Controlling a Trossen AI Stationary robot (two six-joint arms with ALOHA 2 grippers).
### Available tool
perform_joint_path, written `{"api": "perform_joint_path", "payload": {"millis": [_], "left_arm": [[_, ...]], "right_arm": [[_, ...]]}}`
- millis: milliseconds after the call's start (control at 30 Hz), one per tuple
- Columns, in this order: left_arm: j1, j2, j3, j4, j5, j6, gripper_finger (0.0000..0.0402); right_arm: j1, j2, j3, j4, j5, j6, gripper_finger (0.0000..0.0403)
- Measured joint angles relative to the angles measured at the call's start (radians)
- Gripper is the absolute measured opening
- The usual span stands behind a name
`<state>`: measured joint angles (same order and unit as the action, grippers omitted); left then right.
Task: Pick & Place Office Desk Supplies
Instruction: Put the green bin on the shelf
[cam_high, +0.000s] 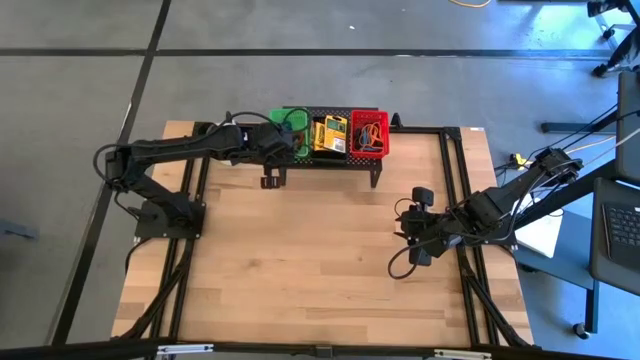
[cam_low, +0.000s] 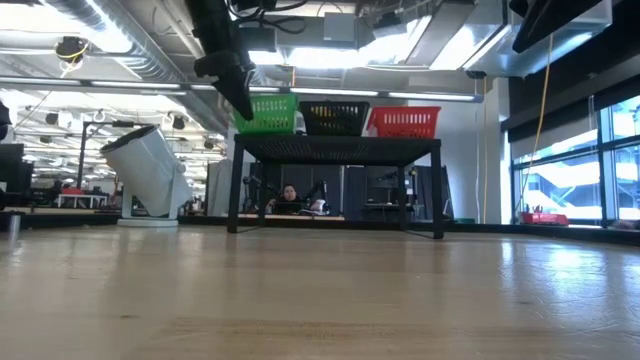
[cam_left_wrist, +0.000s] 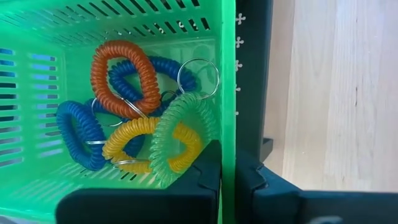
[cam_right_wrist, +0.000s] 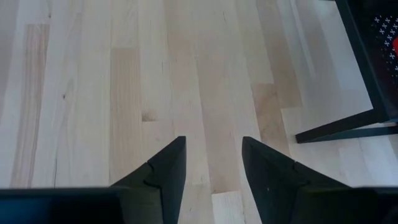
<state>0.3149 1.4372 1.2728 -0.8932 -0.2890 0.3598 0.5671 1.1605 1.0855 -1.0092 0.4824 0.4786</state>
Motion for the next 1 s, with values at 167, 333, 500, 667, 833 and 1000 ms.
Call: {"api": "perform_joint_path", "payload": {"millis": [167, 333, 500, 667, 833, 1000], "left_arm": [[0.0, 0.0, 0.0, 0.0, 0.0, -0.008, 0.0017], [0.0, 0.0, 0.0, 0.0, 0.0, -0.008, 0.0037], [0.0, 0.0, 0.0, 0.0, 0.0, -0.007, 0.0054], [-0.001, 0.0, 0.0, 0.003, -0.005, -0.008, 0.0068], [-0.021, 0.0, 0.0, 0.007, -0.007, -0.008, 0.0085], [-0.047, 0.0, 0.0, 0.007, -0.054, -0.024, 0.011]], "right_arm": [[0.0, 0.0, 0.0, 0.0, 0.0, 0.0, 0.0158], [0.0, 0.0, 0.0, 0.0, 0.0, 0.0, 0.0158], [0.0, 0.0, 0.0, 0.0, 0.0, -0.001, 0.0158], [0.0, 0.0, 0.0, 0.0, 0.0, -0.001, 0.0158], [0.0, 0.0, 0.0, 0.0, 0.0, -0.004, 0.0158], [0.0, 0.0, 0.0, 0.0, 0.0, -0.004, 0.0158]]}}
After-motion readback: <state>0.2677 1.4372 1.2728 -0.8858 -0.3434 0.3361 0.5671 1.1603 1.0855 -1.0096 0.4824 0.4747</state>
